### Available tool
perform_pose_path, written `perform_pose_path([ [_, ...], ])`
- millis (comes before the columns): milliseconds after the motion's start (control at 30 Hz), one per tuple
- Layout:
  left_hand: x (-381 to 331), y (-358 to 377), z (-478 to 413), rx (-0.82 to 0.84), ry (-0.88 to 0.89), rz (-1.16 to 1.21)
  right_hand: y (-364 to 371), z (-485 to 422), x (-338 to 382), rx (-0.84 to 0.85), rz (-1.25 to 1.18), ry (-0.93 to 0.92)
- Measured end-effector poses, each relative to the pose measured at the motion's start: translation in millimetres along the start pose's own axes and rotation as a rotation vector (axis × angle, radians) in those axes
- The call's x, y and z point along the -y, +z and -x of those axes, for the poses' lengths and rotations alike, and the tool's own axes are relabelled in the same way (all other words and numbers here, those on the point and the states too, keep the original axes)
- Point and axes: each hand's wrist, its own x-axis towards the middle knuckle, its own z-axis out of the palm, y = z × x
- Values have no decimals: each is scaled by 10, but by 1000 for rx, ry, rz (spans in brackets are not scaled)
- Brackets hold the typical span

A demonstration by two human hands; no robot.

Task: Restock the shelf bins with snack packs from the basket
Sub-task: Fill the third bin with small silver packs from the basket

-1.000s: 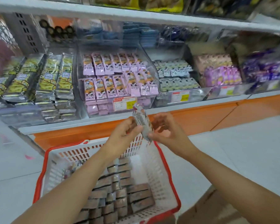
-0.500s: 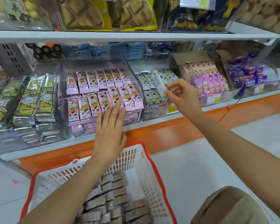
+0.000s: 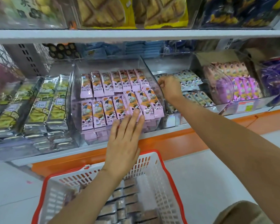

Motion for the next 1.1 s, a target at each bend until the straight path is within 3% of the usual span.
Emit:
perform_pose_path([
  [167, 27, -30, 16, -27, 24, 21, -37, 32, -51, 34, -59, -26],
  [300, 143, -9, 202, -98, 50, 79, -221, 352, -49, -127, -285, 13],
  [400, 281, -11, 469, -134, 10, 108, -393, 852, 198, -228, -477, -62],
  [467, 396, -16, 682, -111, -17, 115, -439, 1259, 439, -208, -599, -145],
  [600, 750, 71, 1172, 93, -100, 79, -94, 1929, 867, 44, -761, -228],
  [700, 1053, 200, 1552, 332, -172, 9, 517, 2282, 985, 261, -701, -238],
  [800, 1314, 372, 1908, 449, -253, -13, 1180, 2557, 933, 538, -520, -216],
  [933, 1542, 557, 2193, 503, -324, -34, 1832, 2802, 890, 789, -250, -164],
  [1100, 1673, 688, 2394, 501, -309, -15, 2301, 3118, 985, 1059, -123, -172],
])
